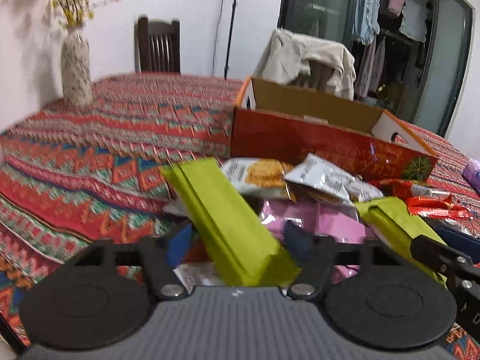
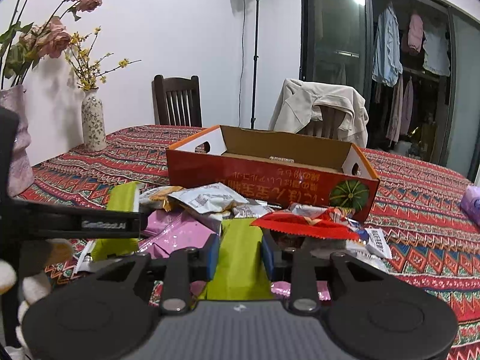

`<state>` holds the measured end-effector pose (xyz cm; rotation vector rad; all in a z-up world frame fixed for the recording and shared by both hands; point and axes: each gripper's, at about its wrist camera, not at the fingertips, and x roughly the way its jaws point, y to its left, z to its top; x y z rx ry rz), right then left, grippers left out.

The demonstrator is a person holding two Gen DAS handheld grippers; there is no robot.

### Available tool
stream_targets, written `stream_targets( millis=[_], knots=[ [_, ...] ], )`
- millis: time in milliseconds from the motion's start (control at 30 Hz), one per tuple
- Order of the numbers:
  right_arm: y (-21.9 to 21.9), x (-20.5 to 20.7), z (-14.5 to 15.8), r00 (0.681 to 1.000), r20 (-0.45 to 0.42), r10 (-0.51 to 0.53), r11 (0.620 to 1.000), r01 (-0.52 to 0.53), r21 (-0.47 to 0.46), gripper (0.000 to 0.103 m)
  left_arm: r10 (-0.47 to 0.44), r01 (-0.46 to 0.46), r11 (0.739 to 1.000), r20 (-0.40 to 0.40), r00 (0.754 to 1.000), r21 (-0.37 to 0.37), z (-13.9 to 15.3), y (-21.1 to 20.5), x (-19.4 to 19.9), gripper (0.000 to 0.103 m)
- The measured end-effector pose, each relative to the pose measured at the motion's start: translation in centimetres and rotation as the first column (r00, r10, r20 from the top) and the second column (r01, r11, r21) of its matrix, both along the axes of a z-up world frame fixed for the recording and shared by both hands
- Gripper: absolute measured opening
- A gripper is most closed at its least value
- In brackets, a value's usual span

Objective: Organize snacks
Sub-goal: 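Lower the right tool onto a lime-green bar and close its fingers, then lift the lime-green bar with the right tool and carry it over the box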

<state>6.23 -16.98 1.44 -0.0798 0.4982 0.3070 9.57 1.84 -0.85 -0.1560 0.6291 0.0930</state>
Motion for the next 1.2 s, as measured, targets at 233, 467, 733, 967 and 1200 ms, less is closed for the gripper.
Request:
stream_targets(
  millis=[233, 467, 733, 967, 1200],
  knots=[
    [0.3, 0.8, -0.9, 0.999, -0.037, 0.008, 1.000, -0.008, -0.006, 0.030, 0.002, -0.001, 1.000, 0.041, 0.999, -0.011, 0.5, 0.9, -1.2, 0.040],
    [1.7, 2.2, -1.5, 0.996, -0.085, 0.010, 0.997, -0.016, -0.078, 0.037, -0.007, 0.008, 1.000, 0.057, 0.998, -0.002, 0.8, 1.1, -2.0, 0.038],
    [1.3, 1.6, -1.5, 0.998, -0.066, 0.001, 0.999, -0.004, -0.044, 0.032, -0.010, 0.009, 1.000, 0.083, 0.997, 0.007, 0.9, 1.6, -2.8, 0.037],
    [0.6, -0.5, -0.1, 1.000, -0.018, 0.021, 1.000, -0.021, -0.002, 0.032, -0.015, 0.014, 1.000, 0.091, 0.996, 0.005, 1.0, 1.8, -3.4, 0.036],
    [0.2, -1.8, 0.6, 1.000, 0.000, 0.024, 0.999, -0.024, 0.030, 0.032, 0.001, -0.002, 1.000, 0.042, 0.999, 0.020, 0.1, 2.0, -2.8, 0.038]
  ],
)
